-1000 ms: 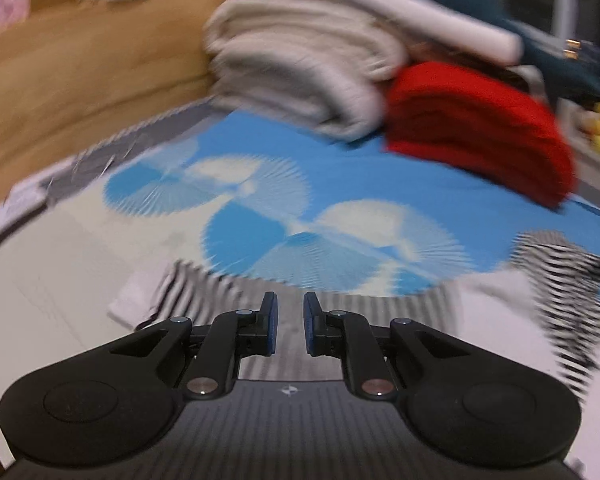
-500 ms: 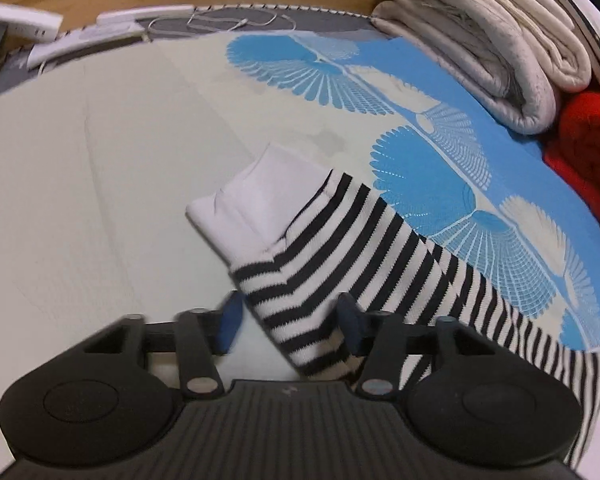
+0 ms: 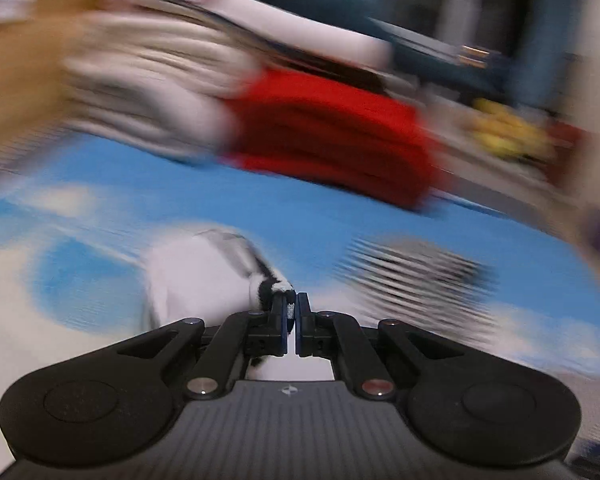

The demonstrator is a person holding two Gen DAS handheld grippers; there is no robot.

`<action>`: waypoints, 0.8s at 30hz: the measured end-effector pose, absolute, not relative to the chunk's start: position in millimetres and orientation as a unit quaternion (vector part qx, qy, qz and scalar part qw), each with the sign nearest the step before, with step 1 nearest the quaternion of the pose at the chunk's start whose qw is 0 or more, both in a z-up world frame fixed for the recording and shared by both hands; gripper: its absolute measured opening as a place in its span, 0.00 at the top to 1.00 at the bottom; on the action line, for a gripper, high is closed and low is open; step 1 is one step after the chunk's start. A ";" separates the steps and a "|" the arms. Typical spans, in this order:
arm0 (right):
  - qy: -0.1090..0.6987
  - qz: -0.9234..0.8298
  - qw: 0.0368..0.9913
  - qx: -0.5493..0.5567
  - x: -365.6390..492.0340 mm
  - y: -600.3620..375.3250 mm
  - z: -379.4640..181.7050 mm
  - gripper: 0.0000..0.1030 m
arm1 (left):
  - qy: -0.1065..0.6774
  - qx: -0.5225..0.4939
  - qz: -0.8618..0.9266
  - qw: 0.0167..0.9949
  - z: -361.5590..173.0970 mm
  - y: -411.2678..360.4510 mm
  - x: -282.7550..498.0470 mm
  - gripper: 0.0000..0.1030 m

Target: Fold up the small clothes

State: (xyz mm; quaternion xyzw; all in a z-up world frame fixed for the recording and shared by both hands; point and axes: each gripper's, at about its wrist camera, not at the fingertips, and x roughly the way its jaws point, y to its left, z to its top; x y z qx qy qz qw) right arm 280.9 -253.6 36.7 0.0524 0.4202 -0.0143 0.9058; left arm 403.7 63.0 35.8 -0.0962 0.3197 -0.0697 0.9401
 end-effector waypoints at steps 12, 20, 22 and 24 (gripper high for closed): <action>0.439 -0.090 0.860 0.243 291.5 -334.8 17.0 0.79 | 0.446 -0.088 -0.059 0.889 18.4 22.1 401.4 0.66; 0.458 -0.109 0.785 0.402 321.7 -341.7 -42.6 0.76 | 0.499 -0.105 0.004 0.860 6.1 55.9 417.7 0.66; 0.463 -0.110 0.773 0.420 332.2 -338.1 -57.3 0.76 | 0.507 -0.093 0.000 0.857 5.0 51.1 420.1 0.66; 0.461 -0.117 0.770 0.425 339.6 -336.4 -66.0 0.72 | 0.509 -0.082 -0.004 0.857 5.7 42.6 419.4 0.66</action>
